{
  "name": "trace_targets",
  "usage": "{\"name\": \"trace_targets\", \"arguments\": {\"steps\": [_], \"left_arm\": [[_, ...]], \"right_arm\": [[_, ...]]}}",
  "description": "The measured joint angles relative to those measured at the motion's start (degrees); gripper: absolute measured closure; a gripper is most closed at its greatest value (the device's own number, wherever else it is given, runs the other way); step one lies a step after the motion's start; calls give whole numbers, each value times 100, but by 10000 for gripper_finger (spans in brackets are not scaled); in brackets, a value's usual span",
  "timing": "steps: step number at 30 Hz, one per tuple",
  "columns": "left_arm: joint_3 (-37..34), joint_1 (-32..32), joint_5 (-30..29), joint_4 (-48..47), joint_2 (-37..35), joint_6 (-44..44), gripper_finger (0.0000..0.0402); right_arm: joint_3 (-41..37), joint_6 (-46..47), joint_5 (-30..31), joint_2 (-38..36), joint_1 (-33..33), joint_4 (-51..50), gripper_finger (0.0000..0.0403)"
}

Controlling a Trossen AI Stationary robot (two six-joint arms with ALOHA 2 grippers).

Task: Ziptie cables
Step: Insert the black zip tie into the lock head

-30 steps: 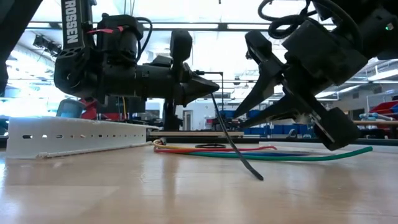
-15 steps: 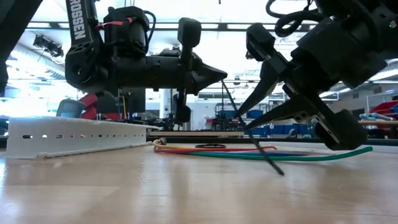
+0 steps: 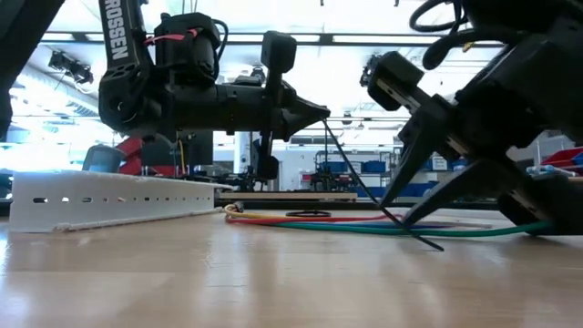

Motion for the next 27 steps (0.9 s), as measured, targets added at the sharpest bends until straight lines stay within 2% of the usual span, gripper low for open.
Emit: {"name": "trace_targets", "arguments": {"steps": [7,15,23,27], "left_arm": [[0,8,-162,-1,0,-128,394],[0,4,-172,1,0,-264,394],[0,2,-172,29,0,-395,394],[0,2,-172,34,0,-398,394]], "right_arm": [[0,-1,-156,0,-18,129,349],[0,-291,421,0,-200,141,381],[0,-1459,732,0,-163,353,369],[0,-1743,875,0,-130,690,356]]}}
